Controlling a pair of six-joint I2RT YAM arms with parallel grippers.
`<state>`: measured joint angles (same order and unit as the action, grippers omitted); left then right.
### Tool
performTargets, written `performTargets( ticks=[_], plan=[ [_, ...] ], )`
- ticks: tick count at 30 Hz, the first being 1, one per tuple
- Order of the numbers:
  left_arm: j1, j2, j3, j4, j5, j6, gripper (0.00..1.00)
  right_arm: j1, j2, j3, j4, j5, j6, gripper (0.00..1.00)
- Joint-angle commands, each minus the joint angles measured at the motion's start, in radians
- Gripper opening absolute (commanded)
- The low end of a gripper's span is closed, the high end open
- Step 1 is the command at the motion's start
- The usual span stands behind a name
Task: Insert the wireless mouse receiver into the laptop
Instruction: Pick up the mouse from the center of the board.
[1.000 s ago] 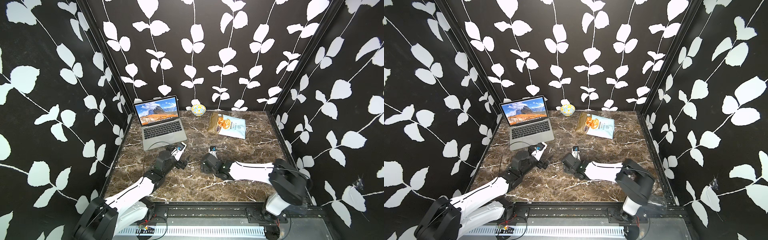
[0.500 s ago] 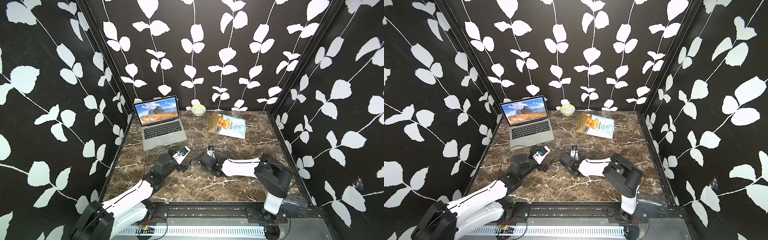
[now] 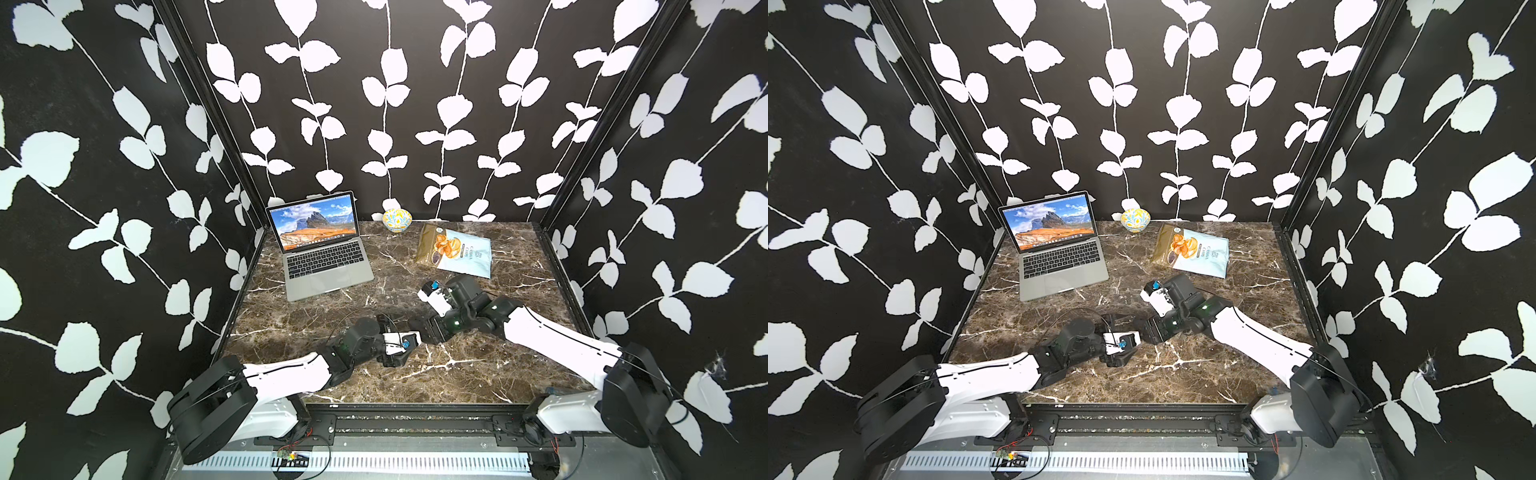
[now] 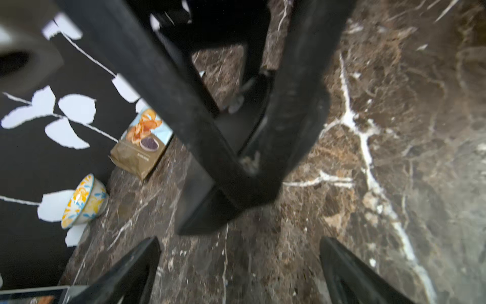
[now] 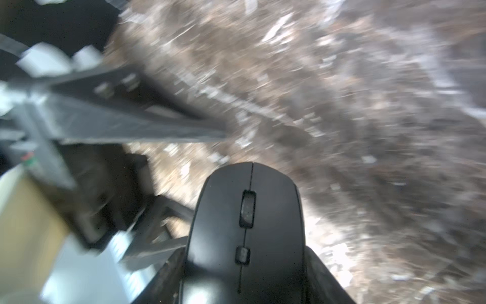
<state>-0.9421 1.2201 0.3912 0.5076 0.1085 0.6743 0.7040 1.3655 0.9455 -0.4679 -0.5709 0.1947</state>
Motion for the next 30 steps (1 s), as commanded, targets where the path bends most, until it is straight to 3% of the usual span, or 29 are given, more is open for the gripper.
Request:
performTargets(
  ticks=[1,8,15,20,21,23,26,27,30],
  plan=[
    [-0.013,-0.016,0.003,0.097,0.060,0.001,0.98,-0.011,0.002,0.047,-0.179,-0.219,-0.164,0.44],
    [-0.077,0.001,0.021,0.042,0.118,-0.025,0.61,-0.026,0.033,0.083,-0.285,-0.305,-0.257,0.37],
    [-0.101,0.004,0.015,0.077,0.165,-0.074,0.36,-0.068,0.080,0.095,-0.313,-0.321,-0.292,0.32],
    [-0.101,0.023,0.005,0.126,0.209,-0.149,0.25,-0.080,0.125,0.099,-0.319,-0.312,-0.293,0.33],
    [-0.101,0.023,0.004,0.128,0.222,-0.172,0.23,-0.081,0.134,0.100,-0.320,-0.303,-0.289,0.37],
    [-0.101,0.022,0.018,0.085,0.227,-0.233,0.17,-0.086,0.148,0.104,-0.326,-0.274,-0.283,0.54],
    [-0.093,-0.001,0.068,-0.075,0.211,-0.374,0.09,-0.101,0.120,0.094,-0.289,-0.202,-0.234,0.71],
    [-0.082,-0.012,0.083,-0.126,0.224,-0.439,0.07,-0.107,0.090,0.078,-0.248,-0.191,-0.203,0.83],
    [-0.051,-0.059,0.063,-0.168,0.233,-0.678,0.00,-0.113,-0.021,-0.015,-0.048,-0.148,-0.084,0.89]
  ],
)
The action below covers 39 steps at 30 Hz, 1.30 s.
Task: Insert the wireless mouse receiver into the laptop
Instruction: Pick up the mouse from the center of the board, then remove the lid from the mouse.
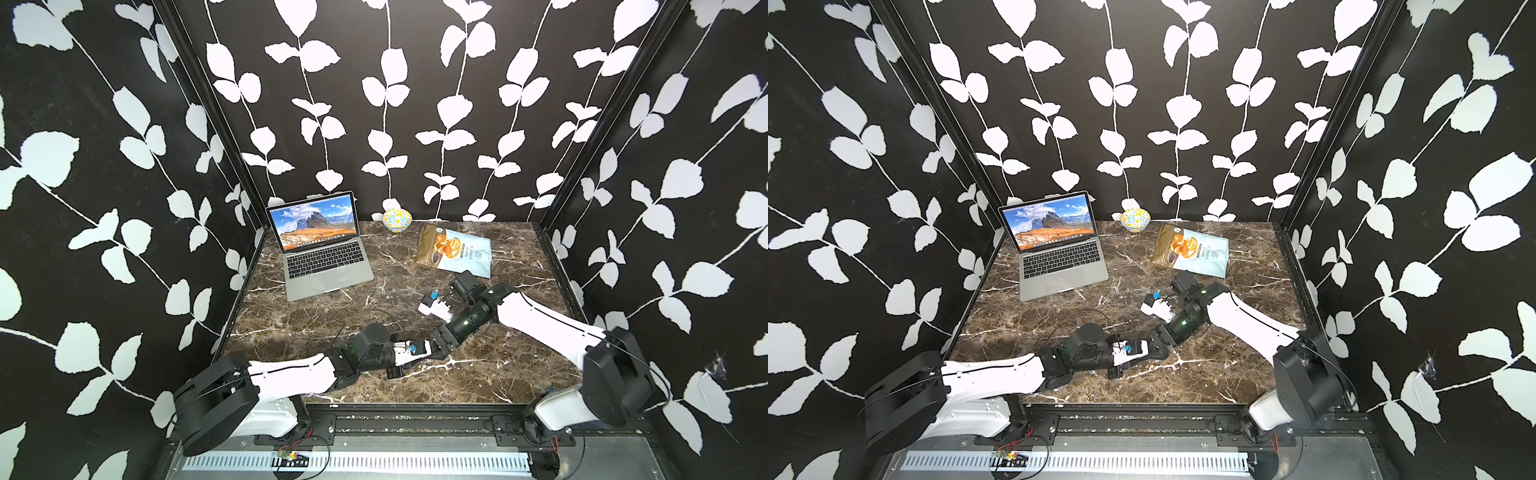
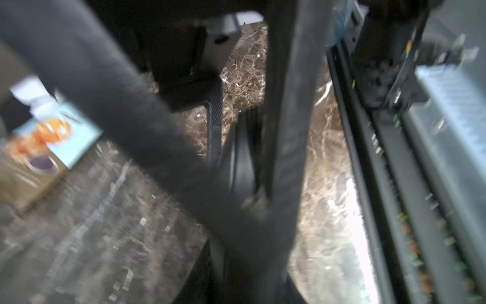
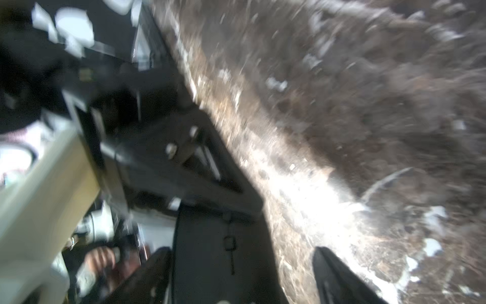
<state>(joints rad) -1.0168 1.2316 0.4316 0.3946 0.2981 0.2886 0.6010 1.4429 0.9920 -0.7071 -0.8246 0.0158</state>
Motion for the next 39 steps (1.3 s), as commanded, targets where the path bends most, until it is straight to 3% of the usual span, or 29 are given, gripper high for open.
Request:
performTargets(
  ticks=[1,3,6,13,18,29,31,34,37,39],
  plan=[
    [0.034,-0.089,-0.001,-0.044,0.039,-0.384,0.00,-0.010,-0.144,-0.098,0.254,0.121,0.119,0.90],
    [0.065,-0.125,-0.037,-0.049,0.055,-0.553,0.00,-0.009,-0.227,-0.204,0.433,0.143,0.162,0.90],
    [0.122,-0.140,-0.020,-0.143,0.164,-0.662,0.00,-0.006,-0.300,-0.334,0.650,0.107,0.152,0.90],
    [0.162,-0.152,0.060,-0.340,0.340,-0.681,0.00,0.056,-0.365,-0.430,0.785,0.135,-0.008,0.88],
    [0.165,-0.137,0.080,-0.358,0.358,-0.692,0.00,0.104,-0.329,-0.402,0.729,0.109,-0.069,0.81],
    [0.182,-0.115,0.080,-0.336,0.384,-0.729,0.00,0.132,-0.272,-0.367,0.634,0.108,-0.148,0.32],
    [0.194,-0.105,0.074,-0.323,0.406,-0.747,0.00,0.122,-0.271,-0.372,0.642,0.123,-0.146,0.28],
    [0.228,-0.086,0.054,-0.292,0.441,-0.784,0.00,0.082,-0.272,-0.399,0.707,0.139,-0.097,0.33],
    [0.280,-0.053,0.052,-0.308,0.463,-0.818,0.00,0.019,-0.275,-0.429,0.789,0.205,0.026,0.59],
    [0.304,-0.026,0.062,-0.359,0.452,-0.832,0.00,-0.004,-0.277,-0.435,0.818,0.259,0.137,0.63]
  ],
)
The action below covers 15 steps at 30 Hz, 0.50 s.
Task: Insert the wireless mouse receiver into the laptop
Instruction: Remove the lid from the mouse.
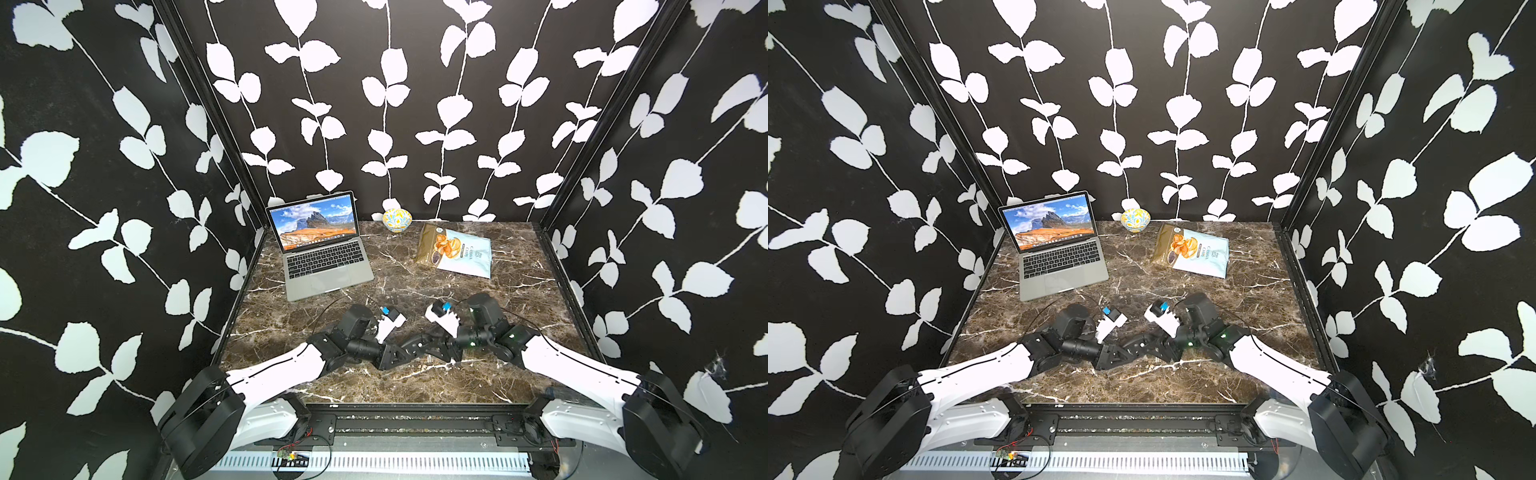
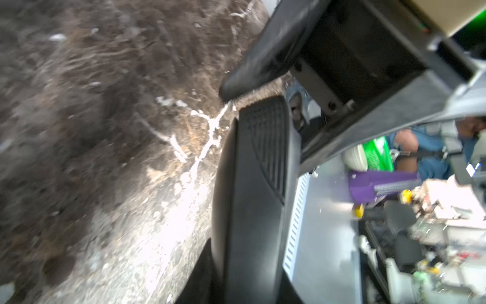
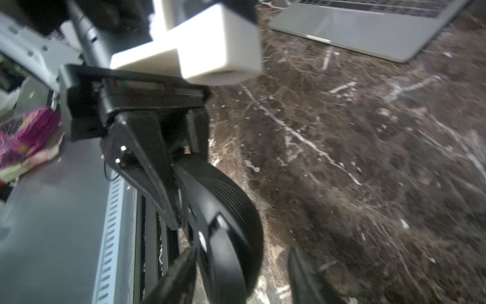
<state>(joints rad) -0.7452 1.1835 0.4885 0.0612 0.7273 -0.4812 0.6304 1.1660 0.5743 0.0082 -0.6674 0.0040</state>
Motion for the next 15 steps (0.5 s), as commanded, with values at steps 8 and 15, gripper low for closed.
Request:
performTargets(
  ticks=[8,15],
  plan=[
    [0.038,0.157,0.075,-0.189,0.011,-0.059,0.00,0.017,0.121,-0.021,0.261,0.084,0.459,0.53],
    [0.069,0.218,0.103,-0.242,0.023,-0.045,0.00,0.090,0.252,0.008,0.314,0.013,0.474,0.34]
  ],
)
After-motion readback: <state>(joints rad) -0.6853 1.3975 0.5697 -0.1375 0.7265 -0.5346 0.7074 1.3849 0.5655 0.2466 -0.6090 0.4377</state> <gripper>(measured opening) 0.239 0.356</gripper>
